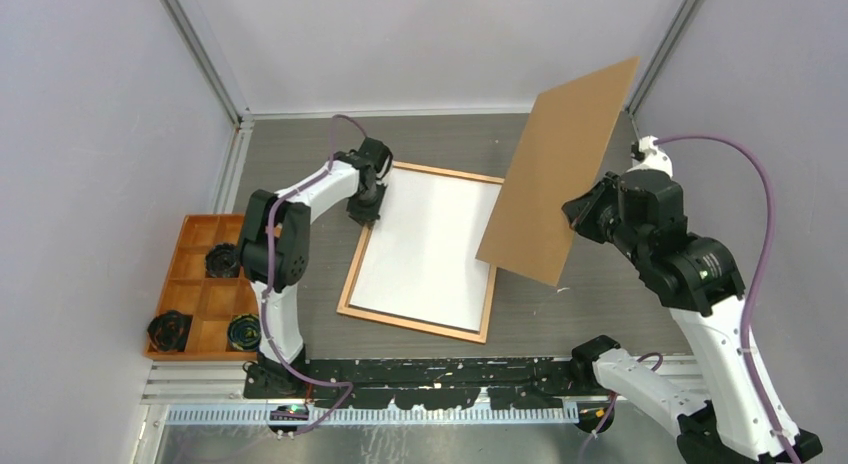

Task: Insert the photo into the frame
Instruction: Move the photo frame to the center of the board, then turn over the photo frame item on the photo frame.

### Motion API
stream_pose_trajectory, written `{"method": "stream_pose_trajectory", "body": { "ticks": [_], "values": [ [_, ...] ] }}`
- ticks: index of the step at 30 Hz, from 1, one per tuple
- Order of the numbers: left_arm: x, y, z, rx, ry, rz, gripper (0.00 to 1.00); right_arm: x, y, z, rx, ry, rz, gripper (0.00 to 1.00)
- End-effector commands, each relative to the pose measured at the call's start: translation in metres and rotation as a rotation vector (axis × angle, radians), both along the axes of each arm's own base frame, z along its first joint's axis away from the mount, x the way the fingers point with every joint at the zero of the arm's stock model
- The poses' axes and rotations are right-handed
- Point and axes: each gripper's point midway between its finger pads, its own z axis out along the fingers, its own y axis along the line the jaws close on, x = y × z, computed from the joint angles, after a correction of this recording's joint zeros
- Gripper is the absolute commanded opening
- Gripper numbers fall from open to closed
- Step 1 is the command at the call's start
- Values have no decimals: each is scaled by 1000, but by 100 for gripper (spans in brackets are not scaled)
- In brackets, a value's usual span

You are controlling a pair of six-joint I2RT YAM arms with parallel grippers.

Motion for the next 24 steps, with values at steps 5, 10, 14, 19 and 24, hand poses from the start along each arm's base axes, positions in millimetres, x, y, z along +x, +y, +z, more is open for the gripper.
{"method": "stream_pose_trajectory", "body": {
  "ticks": [5,10,14,19,24],
  "values": [
    [-1,0,59,-99,-76,-7,55,26,18,45,51,-131,45,1],
    [-6,-20,135,-216,-141,-177,86,45,29,47,96,-82,14,1],
    [-31,-32,206,-278,-291,-422,99,68,44,56,198,-66,-26,1],
    [-100,-52,274,-112,-528,-836,100,99,68,64,390,-41,-82,1],
    [-152,-73,260,158,-732,-1150,100,121,104,77,644,-32,-61,1]
  ]
}}
